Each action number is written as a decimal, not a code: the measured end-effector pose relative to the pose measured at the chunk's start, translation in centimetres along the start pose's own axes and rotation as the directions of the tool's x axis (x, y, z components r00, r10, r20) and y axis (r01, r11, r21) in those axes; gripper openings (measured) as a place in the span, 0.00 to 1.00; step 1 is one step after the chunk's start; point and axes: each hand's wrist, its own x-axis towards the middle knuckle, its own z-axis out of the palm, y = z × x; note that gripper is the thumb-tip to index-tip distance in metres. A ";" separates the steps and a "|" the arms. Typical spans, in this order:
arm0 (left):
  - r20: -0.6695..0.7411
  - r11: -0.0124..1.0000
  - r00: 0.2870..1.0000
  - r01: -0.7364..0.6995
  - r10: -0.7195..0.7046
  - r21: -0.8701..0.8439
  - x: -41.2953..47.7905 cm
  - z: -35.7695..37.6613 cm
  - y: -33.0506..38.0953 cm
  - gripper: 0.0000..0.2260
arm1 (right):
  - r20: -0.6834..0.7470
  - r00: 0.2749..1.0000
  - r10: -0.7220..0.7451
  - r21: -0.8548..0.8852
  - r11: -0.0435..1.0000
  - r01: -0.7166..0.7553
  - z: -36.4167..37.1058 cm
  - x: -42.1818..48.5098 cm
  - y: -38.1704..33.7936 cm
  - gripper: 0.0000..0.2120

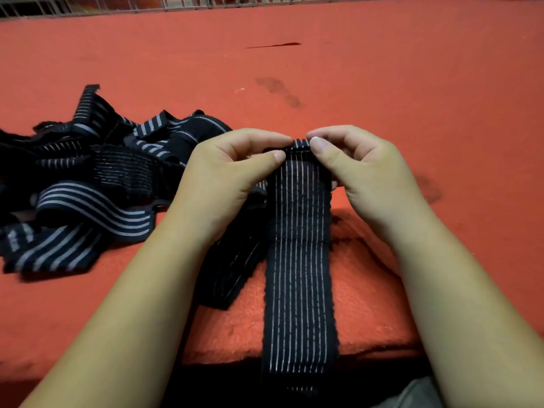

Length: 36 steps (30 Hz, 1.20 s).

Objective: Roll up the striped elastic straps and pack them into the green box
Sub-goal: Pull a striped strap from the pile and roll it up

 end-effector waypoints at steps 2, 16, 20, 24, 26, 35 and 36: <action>0.003 1.000 1.000 -0.006 0.006 -0.025 -0.2 0.0 0.3 0.10 | 0.010 1.000 -0.004 -0.028 1.000 0.004 -0.2 0.0 -0.1 0.07; -0.033 1.000 0.999 0.002 -0.002 0.008 -3.5 0.1 2.3 0.05 | 0.092 0.988 -0.122 -0.052 0.991 0.127 -0.3 -3.6 -2.9 0.09; -0.020 0.999 1.000 0.020 -0.019 0.028 -3.8 1.0 2.2 0.03 | 0.006 0.990 -0.139 0.004 0.990 0.139 -0.1 -4.1 -2.4 0.11; -0.019 0.999 0.999 0.044 -0.044 0.030 -3.6 1.3 1.8 0.09 | -0.051 0.992 -0.119 0.035 0.992 0.121 0.1 -4.0 -1.5 0.12; -0.051 0.999 0.998 0.047 -0.046 0.016 -3.3 1.1 1.6 0.08 | 0.003 0.995 -0.098 0.071 0.993 0.097 0.0 -3.9 -1.3 0.10; -0.080 0.994 0.996 0.048 -0.040 0.096 -3.0 0.4 1.3 0.05 | 0.055 0.997 -0.051 0.097 0.994 0.046 -0.4 -2.9 -0.1 0.09; -0.081 0.994 0.996 0.042 -0.033 0.105 -3.0 0.4 1.4 0.05 | 0.047 0.997 -0.058 0.097 0.994 0.053 -0.3 -2.9 -0.1 0.09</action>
